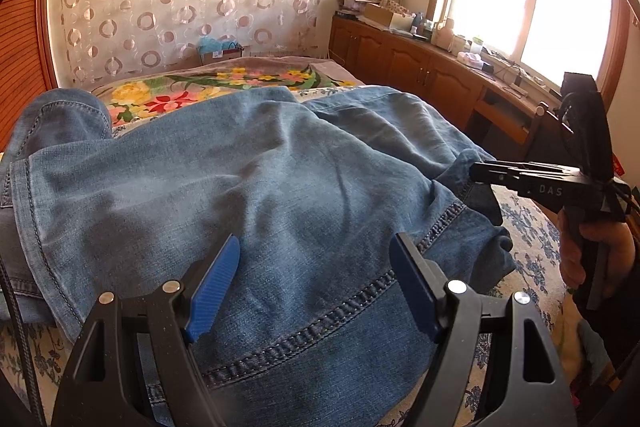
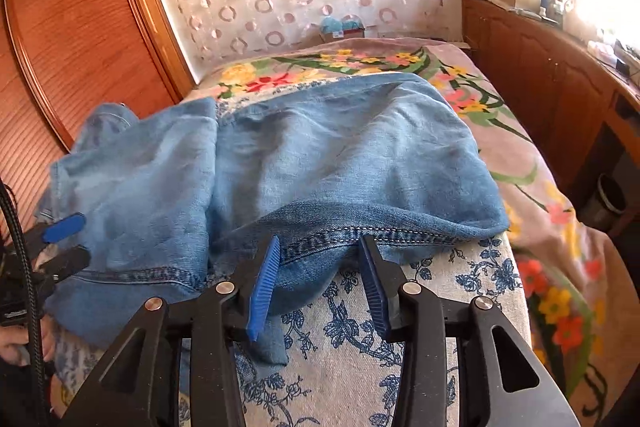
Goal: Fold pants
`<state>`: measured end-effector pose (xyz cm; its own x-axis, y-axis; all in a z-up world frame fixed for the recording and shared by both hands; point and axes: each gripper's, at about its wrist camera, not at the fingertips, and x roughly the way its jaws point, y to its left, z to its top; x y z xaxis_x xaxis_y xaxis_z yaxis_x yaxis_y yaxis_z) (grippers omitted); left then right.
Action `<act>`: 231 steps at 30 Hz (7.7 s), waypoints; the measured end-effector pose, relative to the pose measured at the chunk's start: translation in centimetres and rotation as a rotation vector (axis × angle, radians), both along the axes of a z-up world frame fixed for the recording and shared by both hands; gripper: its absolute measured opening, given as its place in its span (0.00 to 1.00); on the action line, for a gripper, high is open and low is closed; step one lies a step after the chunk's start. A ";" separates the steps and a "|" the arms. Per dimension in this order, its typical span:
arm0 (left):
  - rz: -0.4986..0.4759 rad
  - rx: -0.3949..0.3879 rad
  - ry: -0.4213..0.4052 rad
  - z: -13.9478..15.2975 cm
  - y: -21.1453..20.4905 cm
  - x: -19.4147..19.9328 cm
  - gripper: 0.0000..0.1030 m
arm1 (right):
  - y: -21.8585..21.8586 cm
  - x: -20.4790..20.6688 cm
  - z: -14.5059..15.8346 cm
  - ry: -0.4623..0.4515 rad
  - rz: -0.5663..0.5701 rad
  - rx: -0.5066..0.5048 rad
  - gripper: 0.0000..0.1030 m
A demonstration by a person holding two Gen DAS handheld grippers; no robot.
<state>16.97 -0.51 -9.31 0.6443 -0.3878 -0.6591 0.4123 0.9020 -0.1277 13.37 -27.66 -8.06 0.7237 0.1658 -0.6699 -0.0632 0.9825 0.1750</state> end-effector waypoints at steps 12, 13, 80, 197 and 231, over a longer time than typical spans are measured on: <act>0.003 0.013 0.002 -0.2 0.5 -0.2 0.76 | -1.7 -3.9 0.7 -0.028 0.029 0.039 0.08; 0.004 0.017 0.000 -0.2 0.4 -0.3 0.76 | -1.8 -4.3 0.5 -0.029 0.031 0.040 0.08; 0.086 0.025 -0.105 4.1 5.1 -2.2 0.76 | -4.2 0.8 8.8 -0.259 0.039 -0.011 0.03; -0.034 0.058 -0.082 3.4 1.3 -1.6 0.14 | 6.0 1.1 3.7 -0.052 0.323 -0.022 0.12; 0.115 -0.015 -0.030 2.4 9.2 -5.4 0.28 | 13.3 2.7 9.0 -0.195 0.456 -0.054 0.25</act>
